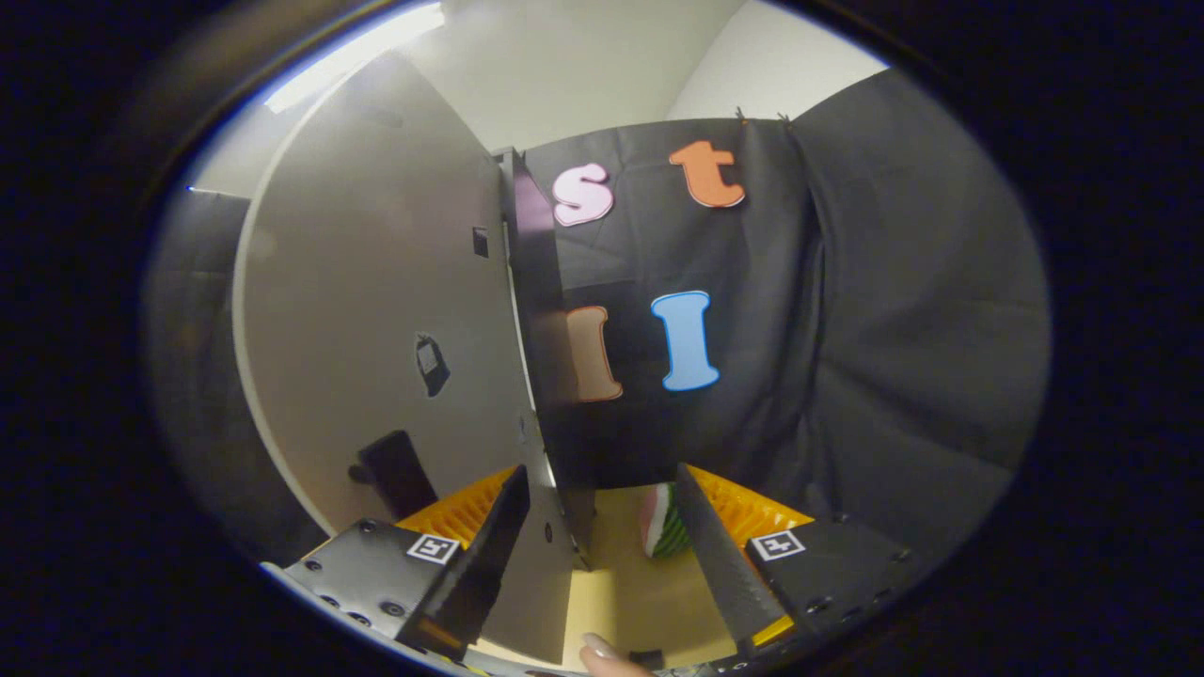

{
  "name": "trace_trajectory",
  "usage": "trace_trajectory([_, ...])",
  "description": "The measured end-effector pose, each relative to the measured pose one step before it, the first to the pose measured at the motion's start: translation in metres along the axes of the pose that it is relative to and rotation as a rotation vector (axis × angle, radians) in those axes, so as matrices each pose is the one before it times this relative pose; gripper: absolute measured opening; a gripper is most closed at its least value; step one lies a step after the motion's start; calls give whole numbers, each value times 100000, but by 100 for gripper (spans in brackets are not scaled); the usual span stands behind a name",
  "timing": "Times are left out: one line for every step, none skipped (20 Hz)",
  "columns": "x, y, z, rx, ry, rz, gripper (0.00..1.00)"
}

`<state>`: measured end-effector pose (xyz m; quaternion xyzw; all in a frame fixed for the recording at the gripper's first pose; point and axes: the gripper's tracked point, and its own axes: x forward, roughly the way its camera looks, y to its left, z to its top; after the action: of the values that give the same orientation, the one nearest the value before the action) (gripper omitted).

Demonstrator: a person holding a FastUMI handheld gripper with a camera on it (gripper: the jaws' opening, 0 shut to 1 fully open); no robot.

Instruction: Open the shoe cabinet door, grab the shoes and put them into the shoe cabinet, then close the shoe cabinet door.

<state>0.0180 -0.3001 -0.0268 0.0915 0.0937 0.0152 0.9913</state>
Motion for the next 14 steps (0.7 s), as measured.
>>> trace_trajectory([702,305,226,684,-15,2024,96])
trace_trajectory([558,411,-55,64,73,1890,96])
trace_trajectory([75,414,-17,-98,486,2410,96])
trace_trajectory([66,131,99,-282,-524,977,95])
trace_trajectory([-7,236,219,-215,-594,1429,95])
trace_trajectory([-76,173,-79,-782,-348,-113,95])
trace_trajectory([-201,76,-34,-476,296,-296,95])
trace_trajectory([332,666,-205,-382,203,1289,95])
trace_trajectory([198,114,186,-323,-802,-567,95])
trace_trajectory([-370,177,125,-704,21,-207,94])
trace_trajectory([108,445,-167,173,288,459,94])
trace_trajectory([0,565,-205,-341,320,565,94])
trace_trajectory([137,621,53,-61,-232,702,94])
trace_trajectory([-74,709,-164,-393,21,679,94])
